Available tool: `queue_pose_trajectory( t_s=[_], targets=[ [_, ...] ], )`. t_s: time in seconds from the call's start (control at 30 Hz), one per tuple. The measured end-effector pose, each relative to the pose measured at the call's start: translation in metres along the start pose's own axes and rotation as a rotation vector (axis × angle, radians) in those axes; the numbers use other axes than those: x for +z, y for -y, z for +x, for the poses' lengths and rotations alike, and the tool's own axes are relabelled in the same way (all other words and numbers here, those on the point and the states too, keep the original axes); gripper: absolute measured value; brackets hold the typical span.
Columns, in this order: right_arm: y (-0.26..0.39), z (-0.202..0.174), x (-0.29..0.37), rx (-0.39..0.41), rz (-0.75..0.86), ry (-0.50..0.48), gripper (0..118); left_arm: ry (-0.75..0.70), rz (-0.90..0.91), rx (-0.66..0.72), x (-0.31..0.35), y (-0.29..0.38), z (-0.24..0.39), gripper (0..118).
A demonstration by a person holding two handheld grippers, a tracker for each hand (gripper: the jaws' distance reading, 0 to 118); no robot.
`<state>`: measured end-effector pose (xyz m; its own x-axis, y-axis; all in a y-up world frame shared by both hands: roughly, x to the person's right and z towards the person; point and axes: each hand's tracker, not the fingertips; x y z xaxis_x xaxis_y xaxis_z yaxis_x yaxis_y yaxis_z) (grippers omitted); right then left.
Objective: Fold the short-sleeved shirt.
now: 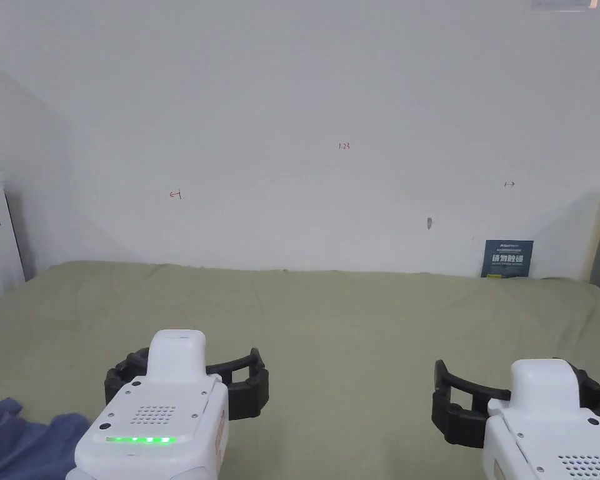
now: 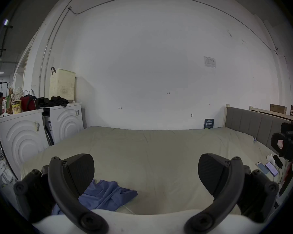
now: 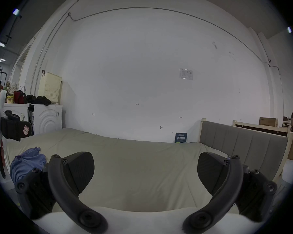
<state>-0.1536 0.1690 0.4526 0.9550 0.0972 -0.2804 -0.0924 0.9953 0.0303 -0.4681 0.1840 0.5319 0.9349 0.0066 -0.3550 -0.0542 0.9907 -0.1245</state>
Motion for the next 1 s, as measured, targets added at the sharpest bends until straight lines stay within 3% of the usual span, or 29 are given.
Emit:
queue_pose_trajectory(
  t_s=[0.27,0.3,0.33,0.37,0.4,0.43,0.53,0.6,0.83,1.0],
  targets=[
    [0.000,0.005,-0.004,-0.038,-0.064,-0.009,118,0.030,-0.024,-0.001,-0.009,0.002,-0.002,117],
    [0.000,0.005,-0.004,-0.035,-0.076,-0.017,116,0.030,-0.029,-0.009,-0.009,0.003,-0.001,112],
    [0.003,0.007,-0.008,-0.032,-0.075,-0.020,94,0.032,-0.034,-0.019,-0.009,0.003,-0.001,90],
    [0.005,0.006,-0.009,-0.014,-0.068,-0.001,42,0.031,-0.028,-0.027,-0.009,0.004,0.001,34],
    [0.006,0.004,-0.012,0.009,-0.072,0.056,0,0.021,-0.038,-0.032,-0.013,0.004,0.002,0],
    [0.009,0.006,-0.010,-0.050,-0.060,0.051,0,-0.032,-0.039,-0.027,-0.012,0.009,0.003,0],
    [0.016,0.025,-0.024,-0.060,-0.076,0.020,0,0.013,-0.056,0.010,-0.009,0.017,-0.008,0],
    [-0.001,0.009,-0.010,-0.046,-0.079,0.038,0,0.007,-0.061,0.003,-0.018,0.014,-0.005,0],
    [0.010,0.017,-0.021,-0.041,-0.089,0.048,0,-0.012,-0.064,0.000,-0.018,0.012,-0.014,0],
    [0.000,-0.021,-0.026,-0.019,-0.105,-0.027,0,-0.070,-0.072,0.013,-0.011,0.015,-0.049,0]
  ],
)
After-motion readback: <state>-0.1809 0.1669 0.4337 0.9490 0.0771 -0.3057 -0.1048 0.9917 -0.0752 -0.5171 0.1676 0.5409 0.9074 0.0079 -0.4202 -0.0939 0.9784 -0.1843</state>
